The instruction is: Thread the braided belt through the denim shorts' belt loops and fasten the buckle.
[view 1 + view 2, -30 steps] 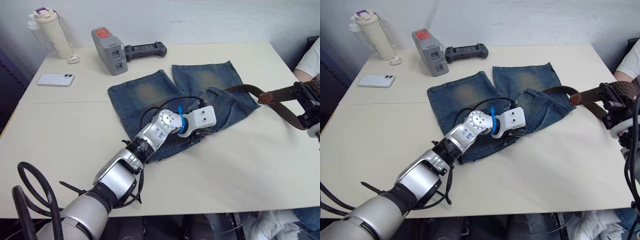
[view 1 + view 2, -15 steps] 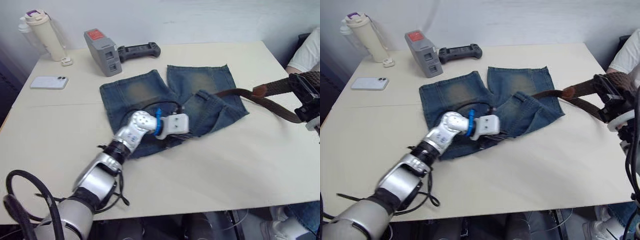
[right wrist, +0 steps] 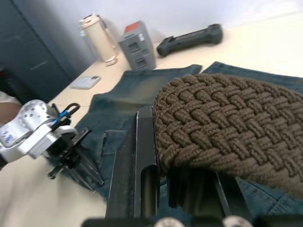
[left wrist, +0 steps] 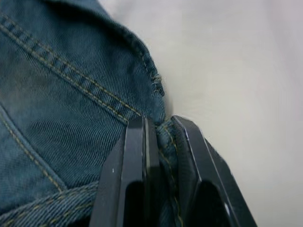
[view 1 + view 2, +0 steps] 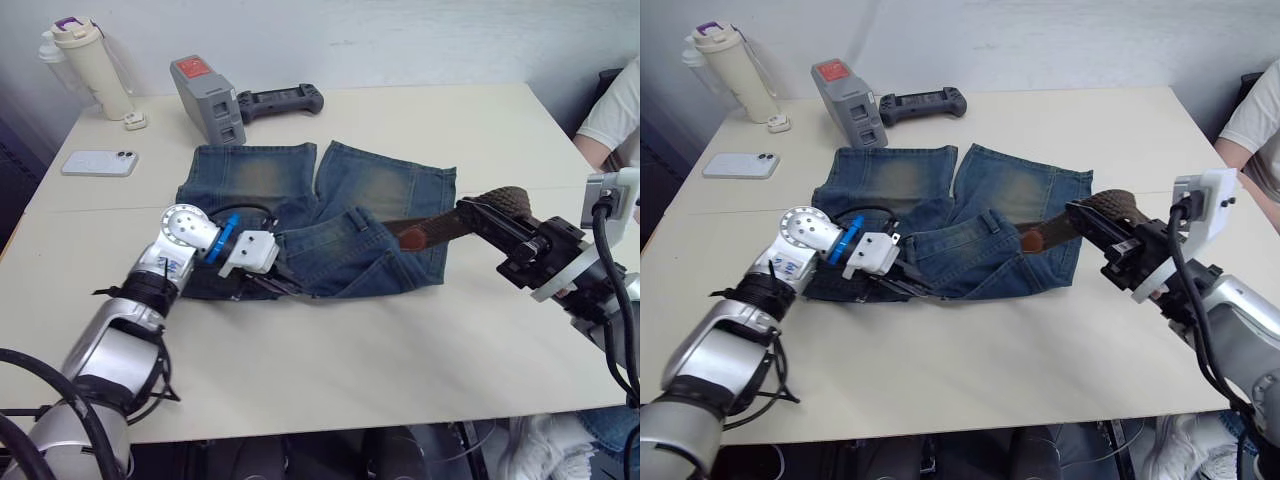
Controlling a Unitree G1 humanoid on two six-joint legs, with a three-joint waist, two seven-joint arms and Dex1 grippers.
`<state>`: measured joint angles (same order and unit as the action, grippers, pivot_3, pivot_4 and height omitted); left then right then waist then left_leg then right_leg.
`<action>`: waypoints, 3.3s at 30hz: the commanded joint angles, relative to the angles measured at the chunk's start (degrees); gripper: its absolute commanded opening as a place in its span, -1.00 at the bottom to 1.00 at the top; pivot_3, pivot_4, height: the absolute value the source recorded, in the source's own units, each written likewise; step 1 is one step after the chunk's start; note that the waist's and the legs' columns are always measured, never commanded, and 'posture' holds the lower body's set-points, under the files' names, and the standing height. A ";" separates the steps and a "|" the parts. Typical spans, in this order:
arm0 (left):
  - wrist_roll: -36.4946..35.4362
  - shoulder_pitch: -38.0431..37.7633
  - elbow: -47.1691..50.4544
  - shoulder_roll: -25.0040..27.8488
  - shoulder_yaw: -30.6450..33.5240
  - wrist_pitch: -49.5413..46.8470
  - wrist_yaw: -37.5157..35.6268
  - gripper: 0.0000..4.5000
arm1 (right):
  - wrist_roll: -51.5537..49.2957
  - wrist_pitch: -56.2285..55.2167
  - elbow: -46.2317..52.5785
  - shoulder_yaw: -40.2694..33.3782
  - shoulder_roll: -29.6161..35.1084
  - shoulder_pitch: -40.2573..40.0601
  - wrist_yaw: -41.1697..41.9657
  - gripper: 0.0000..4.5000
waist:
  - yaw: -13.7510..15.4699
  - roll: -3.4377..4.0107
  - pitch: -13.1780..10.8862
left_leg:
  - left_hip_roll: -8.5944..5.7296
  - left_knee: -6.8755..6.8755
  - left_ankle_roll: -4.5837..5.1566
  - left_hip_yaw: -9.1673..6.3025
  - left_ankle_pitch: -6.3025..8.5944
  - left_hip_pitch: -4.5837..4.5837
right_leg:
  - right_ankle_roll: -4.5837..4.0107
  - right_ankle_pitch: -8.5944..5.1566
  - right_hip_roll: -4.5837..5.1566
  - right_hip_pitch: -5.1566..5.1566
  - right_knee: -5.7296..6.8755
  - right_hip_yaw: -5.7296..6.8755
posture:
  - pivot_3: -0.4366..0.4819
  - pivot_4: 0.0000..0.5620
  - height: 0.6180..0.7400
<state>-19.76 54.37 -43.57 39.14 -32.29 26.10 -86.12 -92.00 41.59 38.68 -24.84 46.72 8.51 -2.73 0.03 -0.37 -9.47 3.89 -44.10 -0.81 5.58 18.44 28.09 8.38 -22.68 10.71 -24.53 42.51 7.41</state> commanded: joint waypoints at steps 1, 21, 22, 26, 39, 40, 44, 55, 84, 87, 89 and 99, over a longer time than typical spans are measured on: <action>-6.19 0.82 1.59 4.77 -6.60 1.02 -6.38 -0.89 | -4.66 -2.27 2.57 -0.43 0.15 0.37 -0.59 -1.00 | 0.00 0.00 0.00 | 0.00 0.00 0.00 -0.01 0.00 -0.01 | 0.00 0.00 0.00 0.01 0.00 -0.01 | -0.05 -0.47 -0.47; -21.31 0.59 17.81 13.36 9.82 -37.12 -3.21 0.87 | -3.34 -2.62 -6.74 4.43 2.07 10.17 -0.72 -1.00 | -0.05 -0.12 -0.02 | -0.01 0.01 -0.02 -0.01 -0.01 0.00 | 0.01 0.00 -0.01 0.00 0.02 -0.01 | -0.05 -0.47 -0.47; -19.95 0.31 18.82 13.19 11.40 -37.54 -0.46 0.94 | -1.68 -2.63 -8.23 5.39 1.77 11.49 -0.51 -1.00 | -0.03 -0.13 -0.02 | -0.01 0.00 -0.02 -0.01 -0.01 0.00 | 0.01 0.00 -0.01 0.00 0.01 -0.01 | -0.05 -0.47 -0.47; -17.45 -0.93 25.09 12.67 15.49 -48.62 9.44 0.94 | 5.93 -1.55 -15.51 10.17 0.26 16.34 1.23 -1.00 | 0.12 -0.18 0.02 | -0.02 -0.03 -0.02 -0.01 -0.02 0.01 | 0.02 0.00 0.00 0.02 0.02 0.00 | -0.05 -0.47 -0.47; -15.31 -11.76 42.29 6.70 28.26 -64.85 32.44 0.94 | 27.42 0.31 -39.19 18.51 -9.26 29.67 19.61 -1.00 | -0.22 -0.18 0.02 | -0.01 0.01 -0.02 0.06 -0.02 0.03 | 0.02 0.01 0.00 -0.16 0.22 -0.10 | -0.05 -0.47 -0.47; -15.68 -12.77 43.67 6.29 28.86 -65.70 33.29 0.94 | 27.82 0.85 -41.63 18.42 -10.12 31.08 20.91 -1.00 | -0.12 -0.18 0.02 | -0.01 0.01 -0.02 0.06 -0.02 0.05 | 0.02 0.01 0.00 -0.18 0.22 -0.10 | -0.05 -0.47 -0.47; -15.75 -17.08 48.63 5.55 30.37 -67.82 35.97 0.94 | 30.52 3.48 -51.76 19.51 -13.13 35.62 26.84 -1.00 | -0.13 -0.17 0.02 | -0.01 -0.05 -0.03 0.06 -0.03 0.06 | 0.02 0.01 0.01 -0.16 0.25 -0.11 | -0.05 -0.47 -0.47; -15.38 -22.34 53.97 3.61 32.83 -70.79 40.17 0.94 | 41.91 5.18 -70.68 19.02 -16.64 44.49 39.65 -1.00 | -0.14 -0.17 0.02 | -0.02 -0.03 -0.06 0.10 -0.04 0.09 | 0.01 0.01 0.02 -0.28 0.37 -0.16 | -0.05 -0.47 -0.47; -14.46 -24.39 57.66 -1.47 32.44 -75.64 45.49 0.94 | 56.48 3.48 -77.54 13.99 -29.51 47.70 44.09 -1.00 | -1.30 -0.15 0.03 | -0.01 0.05 -0.12 0.10 -0.07 0.09 | 0.01 0.01 0.03 -0.44 0.58 -0.20 | -0.05 -0.47 -0.47; -13.83 -23.18 56.64 -2.55 31.72 -75.58 45.73 0.94 | 55.93 5.36 -71.73 13.85 -31.64 45.05 41.48 -1.00 | -1.56 -0.14 0.04 | -0.01 0.07 -0.13 0.07 -0.08 0.09 | 0.01 0.01 0.02 -0.44 0.60 -0.20 | -0.05 -0.47 -0.47; -13.10 -22.45 56.05 -2.96 31.09 -75.18 45.43 0.94 | 56.35 5.93 -69.48 14.00 -32.80 43.69 39.97 -1.00 | -1.62 -0.14 0.04 | -0.01 0.08 -0.14 0.07 -0.08 0.09 | 0.01 0.01 0.02 -0.47 0.63 -0.19 | -0.05 -0.47 -0.47; -11.92 -21.19 55.19 -4.40 30.39 -75.01 44.75 0.94 | 62.55 5.71 -60.67 20.46 -35.80 39.23 35.62 -1.00 | -1.66 -0.15 0.07 | -0.01 0.11 -0.17 0.08 -0.09 0.09 | 0.01 0.01 0.02 -0.57 0.77 -0.22 | -0.05 -0.47 -0.47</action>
<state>-31.85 32.27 10.48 34.83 -2.31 -49.66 -40.98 -29.39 46.56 -24.89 -5.61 11.78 48.13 32.86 -1.64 -0.52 -9.40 3.88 -44.00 -0.98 5.66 18.35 28.18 8.39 -22.67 10.73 -25.11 43.32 7.18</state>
